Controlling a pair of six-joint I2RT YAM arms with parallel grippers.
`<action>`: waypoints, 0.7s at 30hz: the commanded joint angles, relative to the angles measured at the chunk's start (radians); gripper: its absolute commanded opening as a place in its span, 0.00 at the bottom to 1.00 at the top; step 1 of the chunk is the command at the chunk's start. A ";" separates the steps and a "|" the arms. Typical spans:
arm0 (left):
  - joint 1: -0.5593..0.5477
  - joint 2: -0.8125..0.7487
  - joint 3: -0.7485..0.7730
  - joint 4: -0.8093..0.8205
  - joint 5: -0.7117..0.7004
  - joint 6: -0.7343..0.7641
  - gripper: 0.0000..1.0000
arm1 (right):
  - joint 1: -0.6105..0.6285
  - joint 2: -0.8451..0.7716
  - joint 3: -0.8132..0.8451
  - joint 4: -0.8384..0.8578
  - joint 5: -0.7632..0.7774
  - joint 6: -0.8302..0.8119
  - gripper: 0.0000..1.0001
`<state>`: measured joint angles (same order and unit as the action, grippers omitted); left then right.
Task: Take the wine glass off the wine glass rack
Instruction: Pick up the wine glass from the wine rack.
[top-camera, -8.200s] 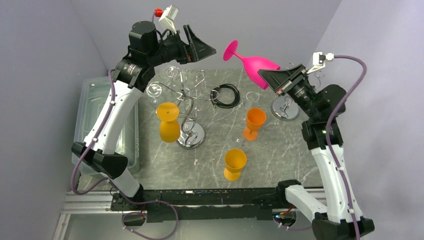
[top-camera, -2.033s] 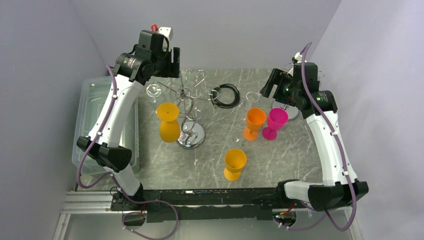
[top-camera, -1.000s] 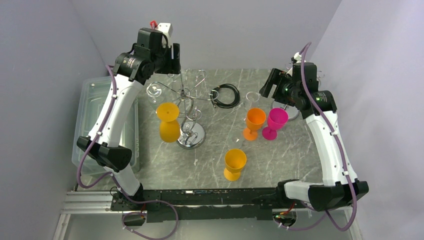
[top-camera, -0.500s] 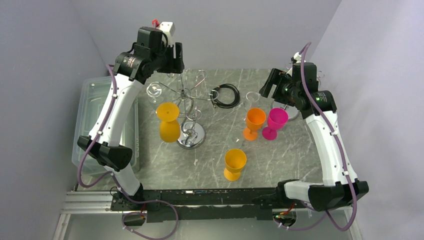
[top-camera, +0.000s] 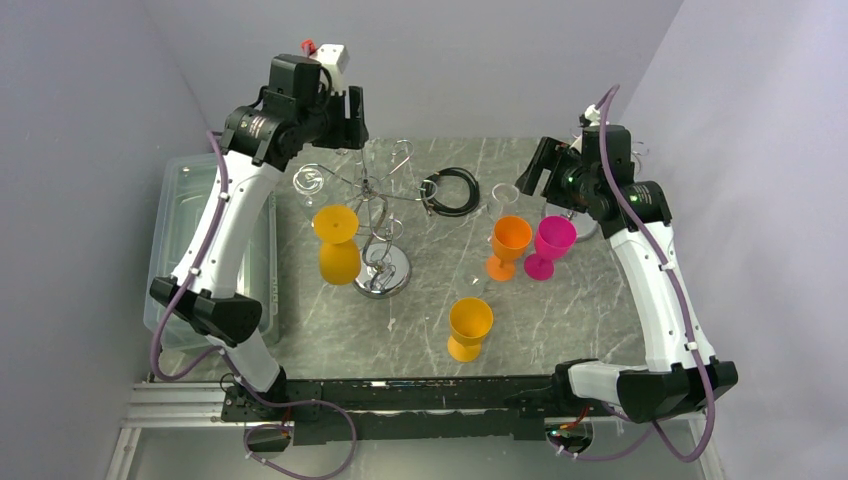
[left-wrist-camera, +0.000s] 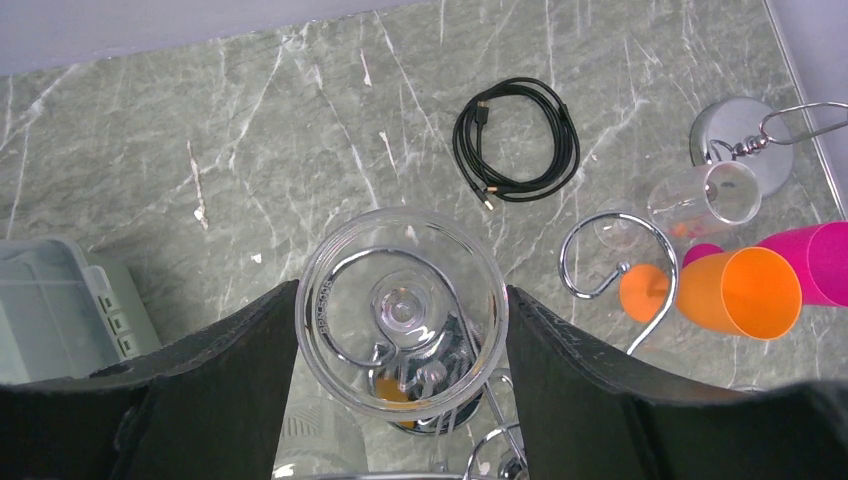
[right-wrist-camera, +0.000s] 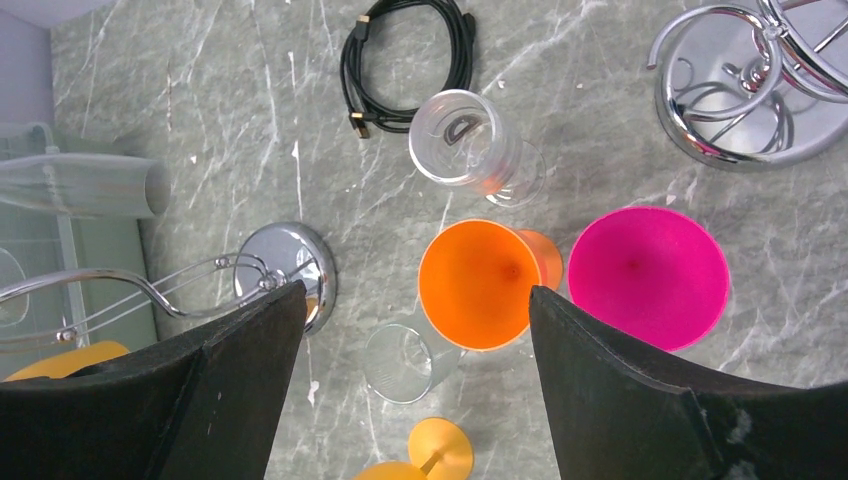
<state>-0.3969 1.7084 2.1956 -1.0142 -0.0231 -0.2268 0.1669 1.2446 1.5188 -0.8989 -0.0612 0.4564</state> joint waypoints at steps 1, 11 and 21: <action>-0.010 -0.086 -0.015 0.031 0.014 -0.003 0.41 | 0.013 -0.005 0.001 0.046 0.009 0.012 0.84; -0.020 -0.116 -0.029 0.009 0.008 -0.002 0.40 | 0.041 -0.007 0.003 0.039 0.030 0.022 0.84; -0.021 -0.155 -0.062 -0.007 -0.054 -0.007 0.39 | 0.064 -0.003 0.007 0.037 0.044 0.028 0.84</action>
<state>-0.4137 1.6131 2.1353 -1.0363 -0.0395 -0.2272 0.2218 1.2446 1.5188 -0.8955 -0.0456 0.4755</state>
